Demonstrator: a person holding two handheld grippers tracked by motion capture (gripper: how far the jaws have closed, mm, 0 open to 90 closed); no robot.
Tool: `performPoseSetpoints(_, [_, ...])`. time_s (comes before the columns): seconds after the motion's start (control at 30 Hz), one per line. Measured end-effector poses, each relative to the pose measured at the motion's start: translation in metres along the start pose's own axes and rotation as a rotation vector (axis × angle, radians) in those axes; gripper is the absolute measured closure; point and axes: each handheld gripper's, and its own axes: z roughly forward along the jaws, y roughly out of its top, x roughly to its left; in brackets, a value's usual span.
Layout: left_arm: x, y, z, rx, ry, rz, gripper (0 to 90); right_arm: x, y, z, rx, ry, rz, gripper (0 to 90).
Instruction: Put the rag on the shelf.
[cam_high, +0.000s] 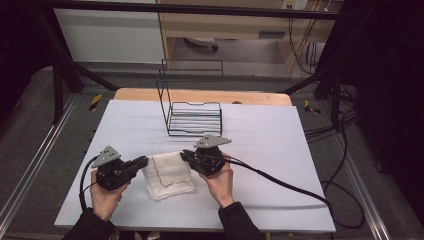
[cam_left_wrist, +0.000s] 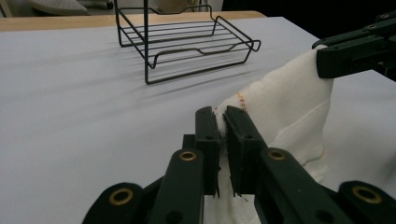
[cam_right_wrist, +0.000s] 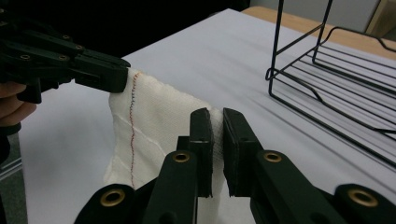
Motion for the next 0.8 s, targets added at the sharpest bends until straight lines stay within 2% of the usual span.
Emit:
performPoseSetpoints(0.17, [-0.006,0.007,-0.005,-0.04,-0.002,0.027,83.4,0.002,0.005,-0.009,-0.04,-0.007,-0.006,83.3])
performPoseSetpoints(0.47, [-0.014,0.016,-0.008,-0.093,-0.004,0.051,83.4,0.004,0.015,-0.026,-0.107,-0.021,-0.023,83.3])
performPoseSetpoints(0.8, [-0.022,0.039,-0.014,-0.166,-0.006,0.067,83.4,0.004,0.024,-0.043,-0.188,-0.036,-0.034,83.3])
